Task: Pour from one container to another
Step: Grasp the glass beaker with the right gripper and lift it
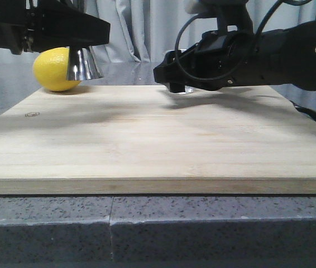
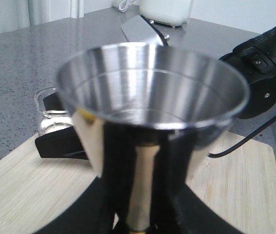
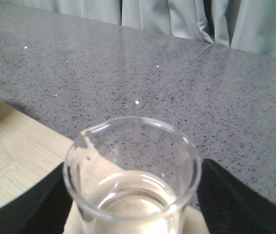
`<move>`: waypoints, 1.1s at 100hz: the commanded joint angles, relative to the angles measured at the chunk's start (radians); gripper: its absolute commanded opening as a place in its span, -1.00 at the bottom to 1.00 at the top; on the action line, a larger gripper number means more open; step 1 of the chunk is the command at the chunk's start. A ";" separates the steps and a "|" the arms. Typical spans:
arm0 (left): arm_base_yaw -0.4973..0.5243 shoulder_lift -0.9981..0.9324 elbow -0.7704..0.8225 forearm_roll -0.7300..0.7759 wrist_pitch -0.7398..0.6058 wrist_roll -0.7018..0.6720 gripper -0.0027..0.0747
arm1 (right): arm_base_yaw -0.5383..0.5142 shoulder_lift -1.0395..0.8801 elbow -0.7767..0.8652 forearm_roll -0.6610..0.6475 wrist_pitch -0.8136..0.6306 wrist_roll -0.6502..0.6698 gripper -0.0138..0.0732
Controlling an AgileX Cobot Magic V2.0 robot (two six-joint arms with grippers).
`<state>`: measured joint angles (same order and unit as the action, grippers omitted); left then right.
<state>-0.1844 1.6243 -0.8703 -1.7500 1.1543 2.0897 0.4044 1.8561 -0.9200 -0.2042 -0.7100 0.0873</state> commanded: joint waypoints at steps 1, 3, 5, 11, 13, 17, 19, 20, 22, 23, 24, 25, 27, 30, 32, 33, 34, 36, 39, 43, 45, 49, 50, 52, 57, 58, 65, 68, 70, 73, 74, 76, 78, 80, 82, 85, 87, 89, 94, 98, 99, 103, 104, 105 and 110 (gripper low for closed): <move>-0.008 -0.044 -0.028 -0.064 0.130 -0.004 -0.98 | 0.002 -0.042 -0.024 -0.002 -0.074 -0.005 0.29; -0.008 -0.044 -0.028 -0.064 0.130 -0.004 -0.98 | 0.002 -0.042 -0.024 -0.002 -0.071 -0.005 0.27; -0.008 -0.044 -0.028 -0.064 0.130 -0.004 -0.98 | 0.002 -0.042 -0.024 -0.002 -0.071 -0.005 0.23; -0.008 -0.044 -0.028 -0.064 0.130 -0.004 -0.98 | 0.002 -0.042 -0.024 -0.002 -0.069 -0.005 0.16; -0.008 -0.044 -0.028 -0.064 0.130 -0.004 -0.98 | 0.002 -0.042 -0.024 -0.002 -0.067 -0.005 0.14; -0.008 -0.044 -0.028 -0.064 0.130 -0.004 -0.98 | 0.002 -0.042 -0.024 -0.002 -0.066 -0.005 0.11; -0.008 -0.044 -0.028 -0.064 0.130 -0.004 -0.98 | 0.002 -0.042 -0.024 -0.002 -0.063 -0.005 0.09; -0.008 -0.044 -0.028 -0.064 0.130 -0.004 -0.98 | 0.002 -0.042 -0.024 -0.002 -0.063 -0.005 0.07; -0.008 -0.044 -0.028 -0.064 0.130 -0.004 -0.98 | 0.002 -0.042 -0.024 -0.002 -0.058 -0.005 0.05; -0.008 -0.044 -0.028 -0.064 0.130 -0.004 -0.98 | 0.002 -0.042 -0.024 -0.002 -0.055 -0.005 0.05; -0.008 -0.044 -0.028 -0.064 0.130 -0.004 -0.98 | 0.002 -0.042 -0.024 -0.002 -0.055 -0.005 0.04; -0.008 -0.044 -0.028 -0.064 0.130 -0.004 -0.98 | 0.002 -0.042 -0.024 -0.002 -0.052 -0.005 0.03; -0.008 -0.044 -0.028 -0.064 0.130 -0.004 -0.98 | 0.002 -0.042 -0.024 -0.002 -0.046 -0.005 0.01; -0.008 -0.044 -0.028 -0.064 0.130 -0.004 -0.98 | 0.002 -0.042 -0.024 -0.002 -0.035 -0.005 -0.02; -0.008 -0.044 -0.028 -0.064 0.130 -0.004 -0.98 | 0.002 -0.042 -0.024 -0.002 -0.031 -0.005 -0.04; -0.008 -0.044 -0.028 -0.064 0.130 -0.004 -0.98 | 0.002 -0.042 -0.024 -0.002 -0.028 -0.005 -0.05; -0.008 -0.044 -0.028 -0.064 0.130 -0.004 -0.98 | 0.002 -0.042 -0.024 -0.002 -0.026 -0.005 -0.06; -0.008 -0.044 -0.028 -0.064 0.130 -0.004 -0.98 | 0.002 -0.042 -0.022 -0.002 -0.021 -0.005 -0.08; -0.008 -0.044 -0.028 -0.064 0.130 -0.004 -0.98 | 0.002 -0.042 -0.022 -0.002 -0.018 -0.005 -0.11; -0.008 -0.044 -0.028 -0.064 0.130 -0.004 -0.98 | 0.002 -0.042 -0.020 -0.002 -0.018 -0.005 -0.14; -0.008 -0.044 -0.028 -0.064 0.130 -0.004 -0.98 | 0.002 -0.042 -0.017 -0.002 -0.018 -0.005 -0.15; -0.008 -0.044 -0.028 -0.064 0.130 -0.004 -0.98 | 0.002 -0.042 -0.015 -0.002 -0.021 -0.005 -0.17; -0.008 -0.044 -0.028 -0.064 0.130 -0.004 -0.98 | 0.002 -0.042 -0.015 -0.002 -0.020 -0.005 -0.17; -0.008 -0.044 -0.028 -0.064 0.130 -0.004 -0.98 | 0.002 -0.042 -0.013 -0.002 -0.020 -0.005 -0.17; -0.008 -0.044 -0.028 -0.064 0.130 -0.004 -0.98 | 0.002 -0.042 -0.013 -0.002 -0.016 -0.005 -0.17; -0.008 -0.044 -0.028 -0.064 0.130 -0.004 -0.98 | 0.002 -0.042 -0.013 -0.002 -0.016 -0.005 -0.17; -0.008 -0.044 -0.028 -0.064 0.130 -0.004 -0.98 | 0.002 -0.042 -0.011 -0.002 -0.016 -0.005 -0.17; -0.008 -0.044 -0.028 -0.064 0.130 -0.004 -0.98 | 0.002 -0.044 -0.011 -0.002 -0.016 -0.005 -0.17; -0.008 -0.044 -0.028 -0.064 0.130 -0.004 -0.98 | 0.002 -0.046 -0.011 -0.002 -0.018 -0.005 -0.17; -0.008 -0.044 -0.028 -0.064 0.130 -0.004 -0.98 | 0.002 -0.049 -0.011 -0.002 -0.023 -0.005 -0.17; -0.008 -0.044 -0.028 -0.066 0.130 -0.004 -0.98 | 0.002 -0.052 -0.011 -0.002 -0.023 -0.005 -0.17; -0.008 -0.044 -0.028 -0.066 0.130 -0.004 -0.98 | 0.002 -0.056 -0.011 -0.002 -0.023 -0.005 -0.17; -0.008 -0.044 -0.028 -0.068 0.130 -0.004 -0.98 | 0.002 -0.060 -0.011 -0.002 -0.023 -0.005 -0.17; -0.008 -0.044 -0.028 -0.072 0.130 -0.004 -0.98 | 0.002 -0.064 -0.013 -0.002 -0.019 -0.005 -0.17; -0.008 -0.044 -0.028 -0.074 0.130 -0.004 -0.98 | 0.002 -0.070 -0.013 -0.002 -0.016 -0.005 -0.17; -0.008 -0.044 -0.028 -0.074 0.130 -0.004 -0.98 | 0.002 -0.079 -0.015 -0.002 -0.013 -0.005 -0.17; -0.008 -0.044 -0.028 -0.074 0.130 -0.004 -0.98 | 0.002 -0.086 -0.015 -0.002 -0.010 -0.005 -0.17; -0.008 -0.044 -0.028 -0.074 0.130 -0.004 -0.98 | 0.002 -0.092 -0.015 -0.002 -0.010 -0.005 -0.17; -0.008 -0.044 -0.028 -0.074 0.130 -0.004 -0.98 | 0.002 -0.109 -0.015 -0.008 -0.002 -0.005 -0.17; -0.008 -0.044 -0.028 -0.074 0.130 -0.004 -0.98 | 0.002 -0.125 -0.015 -0.016 0.008 -0.005 -0.17; -0.008 -0.044 -0.028 -0.074 0.130 -0.004 -0.98 | 0.002 -0.128 -0.015 -0.020 0.010 -0.005 -0.17; -0.008 -0.044 -0.028 -0.074 0.130 -0.004 -0.98 | 0.002 -0.146 -0.015 -0.033 0.023 -0.005 -0.17; -0.008 -0.044 -0.028 -0.074 0.130 -0.004 -0.98 | 0.002 -0.152 -0.015 -0.035 0.027 -0.005 -0.17; -0.008 -0.044 -0.028 -0.074 0.130 -0.004 -0.98 | 0.002 -0.155 -0.015 -0.037 0.034 -0.005 -0.17; -0.008 -0.044 -0.028 -0.074 0.130 -0.004 -0.98 | 0.002 -0.177 -0.015 -0.048 0.060 -0.005 -0.17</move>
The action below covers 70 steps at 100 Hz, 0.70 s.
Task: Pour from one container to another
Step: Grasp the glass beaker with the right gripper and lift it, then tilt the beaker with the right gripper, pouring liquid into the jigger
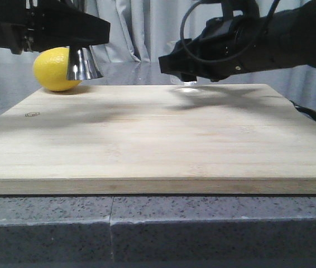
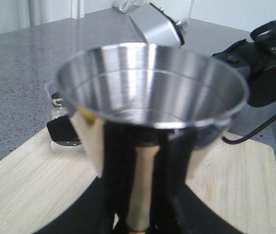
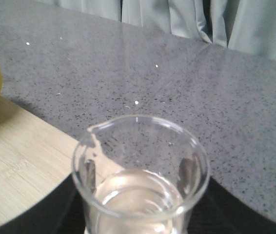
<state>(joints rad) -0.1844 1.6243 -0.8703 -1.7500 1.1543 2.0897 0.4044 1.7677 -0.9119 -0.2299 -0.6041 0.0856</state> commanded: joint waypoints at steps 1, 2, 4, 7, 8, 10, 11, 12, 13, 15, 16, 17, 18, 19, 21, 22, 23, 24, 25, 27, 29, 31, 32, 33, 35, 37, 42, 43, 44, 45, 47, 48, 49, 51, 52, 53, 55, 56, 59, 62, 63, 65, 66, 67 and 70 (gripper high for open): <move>-0.008 -0.044 -0.028 -0.074 0.130 -0.004 -0.98 | 0.002 -0.096 -0.023 -0.023 -0.043 -0.003 -0.17; -0.008 -0.044 -0.028 -0.074 0.130 -0.004 -0.98 | 0.003 -0.099 -0.023 -0.025 -0.037 -0.003 -0.17; -0.008 -0.044 -0.028 -0.074 0.130 -0.004 -0.98 | 0.004 -0.107 -0.023 -0.028 -0.032 -0.003 -0.17; -0.008 -0.044 -0.028 -0.074 0.130 -0.004 -0.98 | 0.007 -0.120 -0.025 -0.028 -0.011 -0.003 -0.17; -0.008 -0.044 -0.028 -0.074 0.130 -0.004 -0.98 | 0.007 -0.126 -0.027 -0.028 -0.007 -0.003 -0.17; -0.008 -0.044 -0.028 -0.072 0.130 -0.004 -0.98 | 0.009 -0.132 -0.030 -0.028 0.006 -0.003 -0.17; -0.008 -0.044 -0.028 -0.072 0.130 -0.004 -0.98 | 0.012 -0.139 -0.032 -0.028 0.011 -0.003 -0.17; -0.008 -0.044 -0.028 -0.072 0.130 -0.004 -0.98 | 0.012 -0.141 -0.035 -0.029 0.023 -0.003 -0.17; -0.008 -0.044 -0.028 -0.072 0.130 -0.004 -0.98 | 0.014 -0.147 -0.035 -0.029 0.028 -0.003 -0.17; -0.012 -0.044 -0.028 -0.072 0.130 -0.004 -0.98 | 0.020 -0.157 -0.042 -0.029 0.049 -0.003 -0.17; -0.012 -0.044 -0.028 -0.072 0.130 -0.004 -0.98 | 0.020 -0.160 -0.041 -0.029 0.057 -0.003 -0.17; -0.014 -0.044 -0.028 -0.072 0.130 -0.004 -0.98 | 0.023 -0.163 -0.045 -0.029 0.064 -0.003 -0.17; -0.016 -0.044 -0.028 -0.072 0.130 -0.004 -0.98 | 0.026 -0.169 -0.047 -0.030 0.071 -0.003 -0.17; -0.019 -0.044 -0.028 -0.072 0.130 -0.004 -0.98 | 0.029 -0.172 -0.051 -0.032 0.084 -0.003 -0.17; -0.022 -0.044 -0.028 -0.072 0.130 -0.004 -0.98 | 0.034 -0.181 -0.056 -0.036 0.107 -0.003 -0.17; -0.026 -0.044 -0.028 -0.072 0.130 -0.004 -0.98 | 0.039 -0.187 -0.060 -0.039 0.114 -0.003 -0.17; -0.028 -0.044 -0.028 -0.072 0.130 -0.004 -0.98 | 0.041 -0.190 -0.062 -0.039 0.126 -0.003 -0.17; -0.032 -0.044 -0.028 -0.072 0.130 -0.004 -0.98 | 0.043 -0.193 -0.067 -0.044 0.133 -0.003 -0.17; -0.035 -0.044 -0.028 -0.072 0.130 -0.004 -0.98 | 0.047 -0.199 -0.069 -0.048 0.139 -0.003 -0.17; -0.041 -0.044 -0.028 -0.072 0.130 -0.004 -0.98 | 0.054 -0.208 -0.076 -0.057 0.159 -0.003 -0.17; -0.047 -0.044 -0.028 -0.072 0.130 -0.004 -0.98 | 0.061 -0.217 -0.084 -0.067 0.177 -0.003 -0.17; -0.054 -0.044 -0.028 -0.072 0.130 -0.004 -0.98 | 0.066 -0.222 -0.093 -0.075 0.194 -0.003 -0.17; -0.056 -0.044 -0.028 -0.072 0.130 -0.004 -0.98 | 0.070 -0.227 -0.095 -0.078 0.200 -0.003 -0.17; -0.058 -0.044 -0.028 -0.072 0.130 -0.004 -0.98 | 0.073 -0.229 -0.098 -0.083 0.210 -0.003 -0.17; -0.061 -0.044 -0.028 -0.072 0.130 -0.004 -0.98 | 0.079 -0.238 -0.108 -0.089 0.226 -0.003 -0.17; -0.067 -0.044 -0.028 -0.072 0.130 -0.004 -0.98 | 0.085 -0.244 -0.117 -0.091 0.241 -0.003 -0.17; -0.073 -0.044 -0.028 -0.072 0.130 -0.004 -0.98 | 0.098 -0.259 -0.140 -0.106 0.273 -0.003 -0.17; -0.075 -0.044 -0.028 -0.072 0.130 -0.004 -0.98 | 0.101 -0.259 -0.146 -0.107 0.277 -0.003 -0.17; -0.075 -0.044 -0.028 -0.072 0.130 -0.004 -0.98 | 0.101 -0.265 -0.149 -0.109 0.285 -0.003 -0.17; -0.075 -0.044 -0.028 -0.072 0.130 -0.004 -0.98 | 0.103 -0.267 -0.156 -0.109 0.289 -0.003 -0.17; -0.076 -0.044 -0.028 -0.072 0.130 -0.004 -0.98 | 0.106 -0.274 -0.162 -0.112 0.300 -0.003 -0.17; -0.076 -0.044 -0.028 -0.072 0.130 -0.004 -0.98 | 0.108 -0.278 -0.168 -0.112 0.304 -0.003 -0.17; -0.076 -0.044 -0.028 -0.072 0.130 -0.004 -0.98 | 0.111 -0.279 -0.171 -0.114 0.311 -0.003 -0.17; -0.076 -0.044 -0.028 -0.072 0.130 -0.004 -0.98 | 0.113 -0.286 -0.180 -0.118 0.320 -0.003 -0.17; -0.076 -0.044 -0.028 -0.072 0.130 -0.004 -0.98 | 0.113 -0.288 -0.187 -0.119 0.323 -0.003 -0.17; -0.076 -0.044 -0.028 -0.072 0.130 -0.004 -0.98 | 0.116 -0.292 -0.189 -0.120 0.326 -0.003 -0.17; -0.076 -0.044 -0.028 -0.070 0.130 -0.004 -0.98 | 0.120 -0.298 -0.198 -0.128 0.339 -0.003 -0.17; -0.076 -0.044 -0.028 -0.070 0.130 -0.004 -0.98 | 0.121 -0.300 -0.201 -0.132 0.346 -0.003 -0.17; -0.076 -0.044 -0.028 -0.070 0.130 -0.004 -0.98 | 0.123 -0.308 -0.215 -0.143 0.358 -0.003 -0.17; -0.076 -0.044 -0.028 -0.066 0.130 -0.004 -0.98 | 0.125 -0.318 -0.223 -0.152 0.362 -0.003 -0.17; -0.076 -0.044 -0.028 -0.066 0.130 -0.004 -0.98 | 0.125 -0.320 -0.225 -0.157 0.366 -0.003 -0.17; -0.076 -0.044 -0.028 -0.063 0.130 -0.004 -0.98 | 0.130 -0.325 -0.229 -0.165 0.371 -0.003 -0.17; -0.076 -0.044 -0.028 -0.063 0.130 -0.004 -0.98 | 0.130 -0.328 -0.233 -0.169 0.373 -0.003 -0.17; -0.076 -0.044 -0.028 -0.063 0.130 -0.004 -0.98 | 0.132 -0.332 -0.234 -0.172 0.373 -0.003 -0.17; -0.076 -0.044 -0.028 -0.061 0.130 -0.004 -0.98 | 0.132 -0.342 -0.240 -0.187 0.381 -0.003 -0.17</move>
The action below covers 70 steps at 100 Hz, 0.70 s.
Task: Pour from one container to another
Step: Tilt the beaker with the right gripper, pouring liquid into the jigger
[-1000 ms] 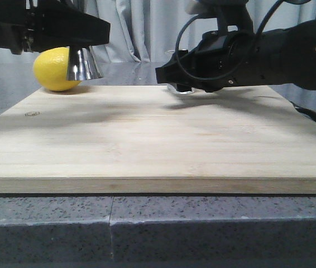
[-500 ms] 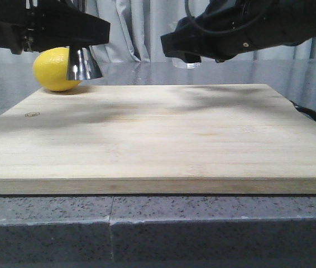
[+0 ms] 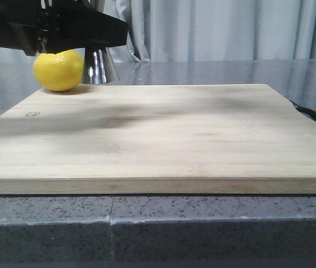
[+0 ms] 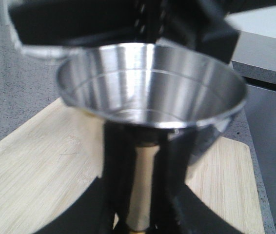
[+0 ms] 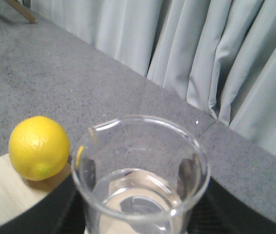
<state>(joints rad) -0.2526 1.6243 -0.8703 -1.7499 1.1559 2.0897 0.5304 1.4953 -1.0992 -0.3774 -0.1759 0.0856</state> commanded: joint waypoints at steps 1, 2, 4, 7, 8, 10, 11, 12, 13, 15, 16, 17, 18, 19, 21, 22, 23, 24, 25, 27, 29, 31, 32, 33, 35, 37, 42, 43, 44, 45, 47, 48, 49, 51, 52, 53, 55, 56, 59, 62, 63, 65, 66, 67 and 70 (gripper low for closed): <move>-0.008 -0.044 -0.028 -0.061 0.128 -0.005 -0.98 | 0.008 -0.072 -0.055 -0.042 -0.044 -0.003 -0.17; -0.008 -0.044 -0.028 -0.061 0.128 -0.005 -0.98 | 0.008 -0.074 -0.054 -0.047 -0.038 -0.003 -0.17; -0.008 -0.044 -0.028 -0.061 0.128 -0.005 -0.98 | 0.014 -0.082 -0.059 -0.049 -0.034 -0.003 -0.17; -0.009 -0.044 -0.028 -0.061 0.128 -0.005 -0.98 | 0.016 -0.090 -0.062 -0.064 -0.022 -0.003 -0.17; -0.009 -0.044 -0.028 -0.061 0.128 -0.005 -0.98 | 0.019 -0.092 -0.063 -0.067 -0.022 -0.003 -0.17; -0.009 -0.044 -0.028 -0.061 0.128 -0.005 -0.98 | 0.020 -0.099 -0.064 -0.076 -0.017 -0.003 -0.17; -0.009 -0.044 -0.028 -0.061 0.128 -0.005 -0.98 | 0.023 -0.103 -0.064 -0.079 -0.015 -0.003 -0.17; -0.009 -0.044 -0.028 -0.061 0.128 -0.005 -0.98 | 0.023 -0.103 -0.064 -0.086 -0.010 -0.003 -0.17; -0.009 -0.044 -0.028 -0.061 0.128 -0.007 -0.98 | 0.028 -0.107 -0.064 -0.091 -0.008 -0.003 -0.17; -0.009 -0.044 -0.028 -0.061 0.128 -0.007 -0.98 | 0.032 -0.111 -0.064 -0.103 -0.004 -0.003 -0.17; -0.009 -0.044 -0.028 -0.061 0.128 -0.007 -0.98 | 0.033 -0.114 -0.064 -0.112 0.001 -0.003 -0.17; -0.009 -0.044 -0.028 -0.061 0.128 -0.007 -0.98 | 0.035 -0.114 -0.064 -0.116 0.003 -0.003 -0.17; -0.009 -0.044 -0.028 -0.061 0.128 -0.007 -0.98 | 0.037 -0.120 -0.064 -0.120 0.005 -0.003 -0.17; -0.009 -0.044 -0.028 -0.061 0.128 -0.007 -0.98 | 0.037 -0.122 -0.064 -0.129 0.007 -0.003 -0.17; -0.009 -0.044 -0.028 -0.061 0.128 -0.007 -0.98 | 0.043 -0.124 -0.064 -0.140 0.016 -0.003 -0.17; -0.009 -0.044 -0.028 -0.061 0.128 -0.007 -0.98 | 0.047 -0.124 -0.064 -0.144 0.018 -0.003 -0.17; -0.009 -0.044 -0.028 -0.061 0.128 -0.007 -0.98 | 0.049 -0.126 -0.064 -0.150 0.020 -0.003 -0.17; -0.009 -0.044 -0.028 -0.061 0.128 -0.007 -0.98 | 0.052 -0.128 -0.064 -0.153 0.020 -0.003 -0.17; -0.009 -0.044 -0.028 -0.061 0.128 -0.007 -0.98 | 0.056 -0.131 -0.064 -0.156 0.023 -0.003 -0.17; -0.009 -0.044 -0.028 -0.061 0.128 -0.007 -0.98 | 0.060 -0.131 -0.064 -0.165 0.027 -0.003 -0.17; -0.009 -0.044 -0.028 -0.061 0.128 -0.007 -0.98 | 0.065 -0.133 -0.064 -0.175 0.029 -0.003 -0.17; -0.009 -0.044 -0.028 -0.061 0.128 -0.007 -0.98 | 0.067 -0.133 -0.064 -0.183 0.029 -0.003 -0.17; -0.011 -0.044 -0.028 -0.061 0.128 -0.007 -0.98 | 0.072 -0.135 -0.064 -0.185 0.029 -0.003 -0.17; -0.011 -0.044 -0.028 -0.061 0.128 -0.007 -0.98 | 0.074 -0.135 -0.064 -0.191 0.029 -0.003 -0.17; -0.013 -0.044 -0.028 -0.061 0.128 -0.009 -0.98 | 0.079 -0.135 -0.064 -0.199 0.029 -0.003 -0.17; -0.016 -0.044 -0.028 -0.061 0.128 -0.009 -0.98 | 0.082 -0.135 -0.064 -0.208 0.029 -0.003 -0.17; -0.028 -0.044 -0.028 -0.060 0.128 -0.009 -0.98 | 0.094 -0.135 -0.064 -0.229 0.027 -0.003 -0.17; -0.031 -0.044 -0.028 -0.060 0.128 -0.009 -0.98 | 0.097 -0.135 -0.064 -0.231 0.027 -0.003 -0.17; -0.032 -0.044 -0.028 -0.059 0.128 -0.009 -0.98 | 0.097 -0.135 -0.064 -0.236 0.027 -0.003 -0.17; -0.035 -0.044 -0.028 -0.057 0.128 -0.009 -0.98 | 0.099 -0.135 -0.064 -0.239 0.027 -0.003 -0.17; -0.037 -0.044 -0.028 -0.056 0.128 -0.009 -0.98 | 0.103 -0.135 -0.064 -0.247 0.027 -0.003 -0.17; -0.040 -0.044 -0.028 -0.054 0.128 -0.009 -0.98 | 0.105 -0.135 -0.064 -0.250 0.027 -0.003 -0.17; -0.042 -0.044 -0.028 -0.054 0.128 -0.009 -0.98 | 0.107 -0.135 -0.064 -0.255 0.027 -0.003 -0.17; -0.046 -0.044 -0.028 -0.053 0.128 -0.009 -0.98 | 0.109 -0.135 -0.064 -0.263 0.027 -0.003 -0.17; -0.047 -0.044 -0.028 -0.051 0.128 -0.009 -0.98 | 0.112 -0.135 -0.064 -0.266 0.027 -0.003 -0.17; -0.048 -0.044 -0.028 -0.052 0.128 -0.009 -0.98 | 0.114 -0.135 -0.064 -0.268 0.027 -0.003 -0.17; -0.050 -0.044 -0.028 -0.052 0.128 -0.009 -0.98 | 0.114 -0.135 -0.064 -0.277 0.027 -0.003 -0.17; -0.050 -0.044 -0.028 -0.052 0.128 -0.009 -0.98 | 0.116 -0.135 -0.064 -0.282 0.025 -0.003 -0.17; -0.050 -0.044 -0.028 -0.051 0.128 -0.009 -0.98 | 0.116 -0.135 -0.064 -0.292 0.023 -0.003 -0.17; -0.050 -0.044 -0.028 -0.049 0.128 -0.009 -0.98 | 0.116 -0.135 -0.064 -0.304 0.021 -0.003 -0.17; -0.050 -0.044 -0.028 -0.049 0.128 -0.009 -0.98 | 0.116 -0.135 -0.064 -0.311 0.021 -0.003 -0.17; -0.050 -0.044 -0.028 -0.049 0.128 -0.009 -0.98 | 0.116 -0.135 -0.064 -0.322 0.021 -0.003 -0.17; -0.050 -0.044 -0.028 -0.049 0.128 -0.009 -0.98 | 0.116 -0.135 -0.064 -0.326 0.021 -0.003 -0.17; -0.050 -0.044 -0.028 -0.049 0.128 -0.009 -0.98 | 0.116 -0.135 -0.064 -0.329 0.021 -0.003 -0.17; -0.050 -0.044 -0.028 -0.049 0.128 -0.009 -0.98 | 0.116 -0.135 -0.064 -0.347 0.021 -0.003 -0.17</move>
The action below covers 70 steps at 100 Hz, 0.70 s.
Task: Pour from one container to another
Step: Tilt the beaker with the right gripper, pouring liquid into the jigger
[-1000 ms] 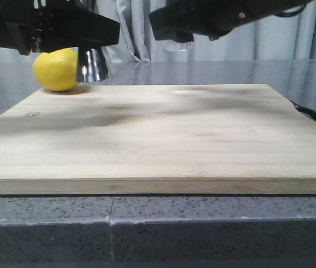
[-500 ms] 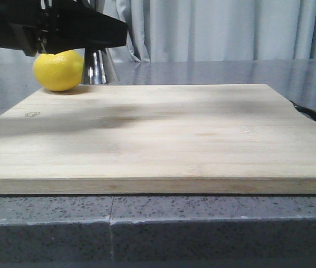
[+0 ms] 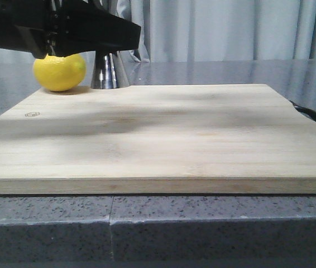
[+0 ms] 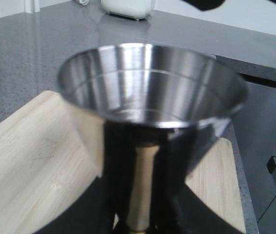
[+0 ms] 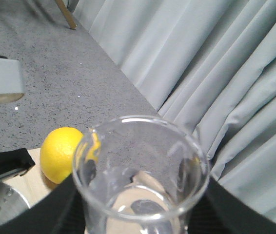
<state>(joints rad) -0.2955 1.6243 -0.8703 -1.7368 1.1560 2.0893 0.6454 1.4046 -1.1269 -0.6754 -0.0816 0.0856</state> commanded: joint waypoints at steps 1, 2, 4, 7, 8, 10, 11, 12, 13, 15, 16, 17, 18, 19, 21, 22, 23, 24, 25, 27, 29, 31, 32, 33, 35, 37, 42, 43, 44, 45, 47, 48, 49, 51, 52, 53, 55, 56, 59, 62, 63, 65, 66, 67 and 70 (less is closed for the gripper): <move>-0.007 -0.044 -0.028 -0.062 0.128 -0.008 -0.98 | 0.001 -0.044 -0.036 -0.053 -0.074 -0.003 -0.17; -0.007 -0.044 -0.028 -0.062 0.128 -0.008 -0.98 | 0.001 -0.044 -0.036 -0.060 -0.074 -0.003 -0.17; -0.007 -0.044 -0.028 -0.062 0.128 -0.008 -0.98 | 0.001 -0.044 -0.036 -0.066 -0.074 -0.003 -0.17; -0.007 -0.044 -0.028 -0.062 0.128 -0.008 -0.98 | 0.001 -0.044 -0.036 -0.079 -0.074 -0.003 -0.17; -0.007 -0.044 -0.028 -0.062 0.128 -0.008 -0.98 | 0.001 -0.044 -0.036 -0.082 -0.074 -0.003 -0.17; -0.007 -0.044 -0.028 -0.062 0.128 -0.008 -0.98 | 0.001 -0.044 -0.036 -0.089 -0.074 -0.003 -0.17; -0.007 -0.044 -0.028 -0.062 0.128 -0.008 -0.98 | 0.001 -0.044 -0.036 -0.091 -0.074 -0.003 -0.17; -0.007 -0.044 -0.028 -0.062 0.128 -0.008 -0.98 | 0.001 -0.044 -0.036 -0.096 -0.074 -0.003 -0.17; -0.007 -0.044 -0.028 -0.062 0.128 -0.008 -0.98 | 0.001 -0.044 -0.036 -0.101 -0.074 -0.003 -0.17; -0.007 -0.044 -0.028 -0.062 0.128 -0.008 -0.98 | 0.001 -0.044 -0.036 -0.108 -0.074 -0.003 -0.17; -0.007 -0.044 -0.028 -0.062 0.128 -0.008 -0.98 | 0.001 -0.044 -0.036 -0.114 -0.074 -0.003 -0.17; -0.007 -0.044 -0.028 -0.060 0.128 -0.008 -0.98 | 0.001 -0.044 -0.036 -0.117 -0.074 -0.003 -0.17; -0.007 -0.044 -0.028 -0.060 0.128 -0.008 -0.98 | 0.001 -0.044 -0.036 -0.120 -0.074 -0.003 -0.17; -0.007 -0.044 -0.028 -0.060 0.128 -0.008 -0.98 | 0.001 -0.044 -0.036 -0.128 -0.074 -0.003 -0.17; -0.007 -0.044 -0.028 -0.060 0.128 -0.008 -0.98 | 0.001 -0.044 -0.036 -0.142 -0.074 -0.003 -0.17; -0.007 -0.044 -0.028 -0.060 0.128 -0.008 -0.98 | 0.001 -0.044 -0.036 -0.146 -0.076 -0.003 -0.17; -0.007 -0.044 -0.028 -0.059 0.128 -0.008 -0.98 | 0.001 -0.044 -0.036 -0.155 -0.076 -0.003 -0.17; -0.007 -0.044 -0.028 -0.059 0.128 -0.008 -0.98 | 0.001 -0.044 -0.036 -0.159 -0.076 -0.003 -0.17; -0.007 -0.044 -0.028 -0.059 0.128 -0.008 -0.98 | 0.001 -0.044 -0.036 -0.163 -0.078 -0.003 -0.17; -0.007 -0.044 -0.028 -0.059 0.128 -0.008 -0.98 | 0.001 -0.044 -0.036 -0.174 -0.081 -0.003 -0.17; -0.007 -0.044 -0.028 -0.059 0.128 -0.008 -0.98 | 0.001 -0.044 -0.036 -0.184 -0.083 -0.003 -0.17; -0.007 -0.044 -0.028 -0.058 0.128 -0.008 -0.98 | 0.001 -0.044 -0.036 -0.193 -0.085 -0.003 -0.17; -0.007 -0.044 -0.028 -0.058 0.128 -0.008 -0.98 | 0.001 -0.044 -0.036 -0.196 -0.085 -0.003 -0.17; -0.007 -0.044 -0.028 -0.058 0.128 -0.008 -0.98 | 0.001 -0.044 -0.036 -0.200 -0.088 -0.003 -0.17; -0.007 -0.044 -0.028 -0.058 0.128 -0.008 -0.98 | 0.001 -0.044 -0.036 -0.205 -0.091 -0.003 -0.17; -0.007 -0.044 -0.028 -0.057 0.128 -0.008 -0.98 | 0.001 -0.044 -0.036 -0.208 -0.094 -0.003 -0.17; -0.007 -0.044 -0.028 -0.055 0.128 -0.008 -0.98 | 0.001 -0.044 -0.036 -0.216 -0.096 -0.003 -0.17; -0.007 -0.044 -0.028 -0.053 0.128 -0.008 -0.98 | 0.001 -0.044 -0.036 -0.216 -0.096 -0.003 -0.17; -0.007 -0.044 -0.028 -0.053 0.128 -0.008 -0.98 | 0.001 -0.044 -0.036 -0.220 -0.096 -0.003 -0.17; -0.007 -0.044 -0.028 -0.053 0.128 -0.008 -0.98 | 0.001 -0.044 -0.036 -0.221 -0.096 -0.003 -0.17; -0.007 -0.044 -0.028 -0.051 0.128 -0.008 -0.98 | 0.001 -0.044 -0.036 -0.227 -0.096 -0.003 -0.17; -0.007 -0.044 -0.028 -0.051 0.128 -0.008 -0.98 | 0.001 -0.044 -0.036 -0.229 -0.096 -0.003 -0.17; -0.007 -0.044 -0.028 -0.051 0.128 -0.008 -0.98 | 0.001 -0.044 -0.036 -0.234 -0.096 -0.003 -0.17; -0.007 -0.044 -0.028 -0.051 0.128 -0.008 -0.98 | 0.001 -0.044 -0.036 -0.242 -0.096 -0.003 -0.17; -0.007 -0.044 -0.028 -0.051 0.128 -0.008 -0.98 | 0.001 -0.044 -0.036 -0.245 -0.096 -0.003 -0.17; -0.007 -0.044 -0.028 -0.050 0.128 -0.008 -0.98 | 0.001 -0.044 -0.036 -0.247 -0.096 -0.003 -0.17; -0.007 -0.044 -0.028 -0.050 0.128 -0.008 -0.98 | 0.001 -0.044 -0.036 -0.255 -0.096 -0.003 -0.17; -0.007 -0.044 -0.028 -0.050 0.128 -0.008 -0.98 | 0.001 -0.044 -0.036 -0.261 -0.096 -0.003 -0.17; -0.007 -0.044 -0.028 -0.048 0.128 -0.008 -0.98 | 0.001 -0.044 -0.036 -0.272 -0.096 -0.003 -0.17; -0.007 -0.044 -0.028 -0.048 0.128 -0.008 -0.98 | 0.001 -0.044 -0.036 -0.282 -0.096 -0.003 -0.17; -0.007 -0.044 -0.028 -0.048 0.128 -0.008 -0.98 | 0.001 -0.044 -0.036 -0.287 -0.096 -0.003 -0.17; -0.007 -0.044 -0.028 -0.048 0.128 -0.008 -0.98 | 0.001 -0.044 -0.036 -0.295 -0.096 -0.003 -0.17; -0.007 -0.044 -0.028 -0.048 0.128 -0.008 -0.98 | 0.001 -0.044 -0.036 -0.297 -0.096 -0.003 -0.17; -0.007 -0.044 -0.028 -0.048 0.128 -0.008 -0.98 | 0.001 -0.044 -0.036 -0.299 -0.096 -0.003 -0.17; -0.007 -0.044 -0.028 -0.048 0.128 -0.008 -0.98 | 0.001 -0.044 -0.036 -0.311 -0.096 -0.003 -0.17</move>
<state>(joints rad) -0.2955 1.6243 -0.8703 -1.7251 1.1560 2.0893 0.6454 1.4046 -1.1269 -0.9514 -0.1167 0.0856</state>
